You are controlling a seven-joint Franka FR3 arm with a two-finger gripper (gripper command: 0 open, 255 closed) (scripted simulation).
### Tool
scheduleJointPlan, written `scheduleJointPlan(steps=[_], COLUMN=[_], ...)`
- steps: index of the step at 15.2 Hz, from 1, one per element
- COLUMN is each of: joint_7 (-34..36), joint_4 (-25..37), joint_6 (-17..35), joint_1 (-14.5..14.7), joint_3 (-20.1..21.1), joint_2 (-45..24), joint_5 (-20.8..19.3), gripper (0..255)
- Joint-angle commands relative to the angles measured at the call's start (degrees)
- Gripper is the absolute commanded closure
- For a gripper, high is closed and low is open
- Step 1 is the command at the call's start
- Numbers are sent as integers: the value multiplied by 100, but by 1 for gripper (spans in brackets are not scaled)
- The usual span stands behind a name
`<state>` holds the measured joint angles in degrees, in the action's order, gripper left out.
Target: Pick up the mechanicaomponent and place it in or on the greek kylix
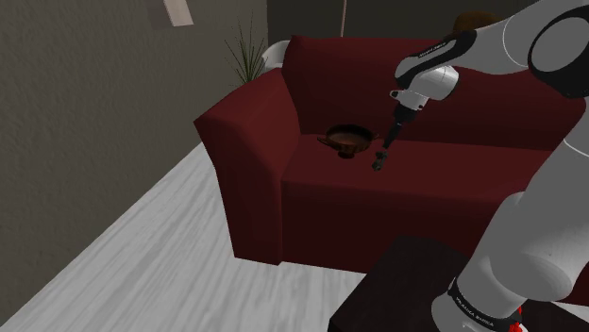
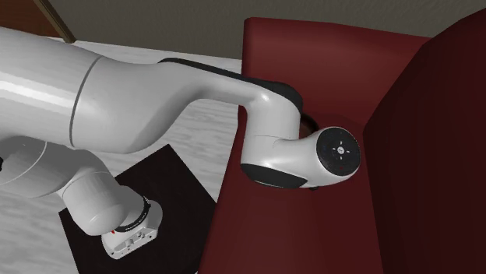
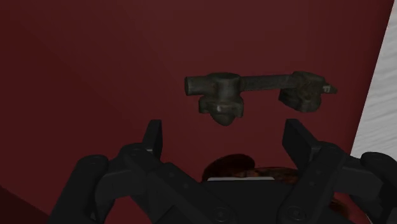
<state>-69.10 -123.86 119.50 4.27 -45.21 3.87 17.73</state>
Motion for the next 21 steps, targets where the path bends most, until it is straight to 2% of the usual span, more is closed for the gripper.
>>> scheduleJointPlan(steps=[1, 6, 14, 15, 21], joint_7=[10, -210, -210, -210, -208], joint_4=[-184, -372, -371, -371, -371], joint_6=[219, 566, 565, 565, 564], joint_1=[19, 83, 82, 82, 82], joint_3=[13, 34, 35, 35, 35], joint_2=[-2, -283, -284, -284, -282], joint_5=[129, 459, 459, 459, 457], gripper=[0, 0, 0, 255, 255])
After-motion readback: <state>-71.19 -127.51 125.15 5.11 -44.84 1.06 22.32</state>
